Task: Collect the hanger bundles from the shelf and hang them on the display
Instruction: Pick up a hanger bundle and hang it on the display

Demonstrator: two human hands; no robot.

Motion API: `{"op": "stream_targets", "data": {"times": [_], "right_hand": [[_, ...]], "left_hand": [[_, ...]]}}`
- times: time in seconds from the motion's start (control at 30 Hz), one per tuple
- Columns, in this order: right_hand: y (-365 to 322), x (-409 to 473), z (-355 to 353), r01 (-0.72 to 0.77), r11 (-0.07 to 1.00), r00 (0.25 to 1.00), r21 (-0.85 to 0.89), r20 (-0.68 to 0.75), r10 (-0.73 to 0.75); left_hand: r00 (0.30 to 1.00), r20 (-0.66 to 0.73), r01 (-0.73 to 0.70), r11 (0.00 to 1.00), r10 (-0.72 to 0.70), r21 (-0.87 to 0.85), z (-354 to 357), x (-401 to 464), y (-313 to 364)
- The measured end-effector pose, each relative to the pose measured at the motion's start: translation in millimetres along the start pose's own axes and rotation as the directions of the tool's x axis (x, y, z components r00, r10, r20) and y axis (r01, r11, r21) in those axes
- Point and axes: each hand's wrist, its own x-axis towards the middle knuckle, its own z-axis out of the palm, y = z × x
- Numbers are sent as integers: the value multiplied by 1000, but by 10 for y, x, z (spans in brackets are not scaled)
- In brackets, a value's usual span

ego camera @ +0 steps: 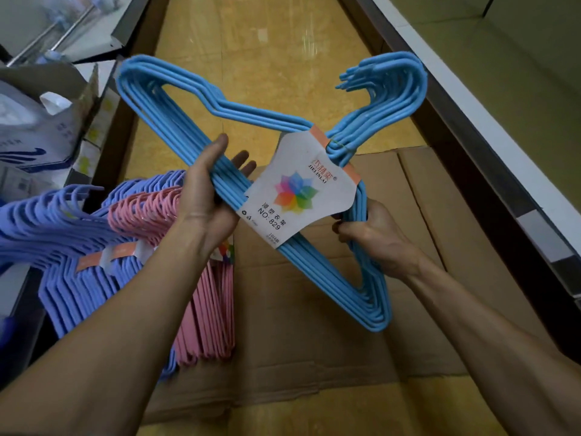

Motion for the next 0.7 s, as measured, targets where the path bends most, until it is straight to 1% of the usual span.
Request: {"op": "stream_targets", "data": {"times": [0.07,0.2,0.3,0.37,0.5,0.6,0.7], "right_hand": [[-33,3,31,-3,1000,1000,20,15,3],[-73,31,107,-23,999,999,-42,33,25],[-113,57,165,-53,994,998,-93,-21,51],[-129,87,205,-78,992,995,-102,-71,71],[-178,141,279,-98,993,986,-68,-146,87],[-292,63,328,-93,994,987,-60,-136,84],[-484,-77,340,-113,991,987,-77,-127,103]], "left_hand": [[999,-38,-34,997,32,-63,44,-53,32],[991,-123,-65,997,60,-32,3,-28,58],[975,-171,-143,990,145,23,-85,25,73],[966,-189,-172,985,175,29,-109,49,69],[970,-184,-157,987,158,17,-129,37,87],[971,-185,-154,988,152,3,-170,-98,144],[967,-223,-134,991,126,-22,-173,-291,244]]}}
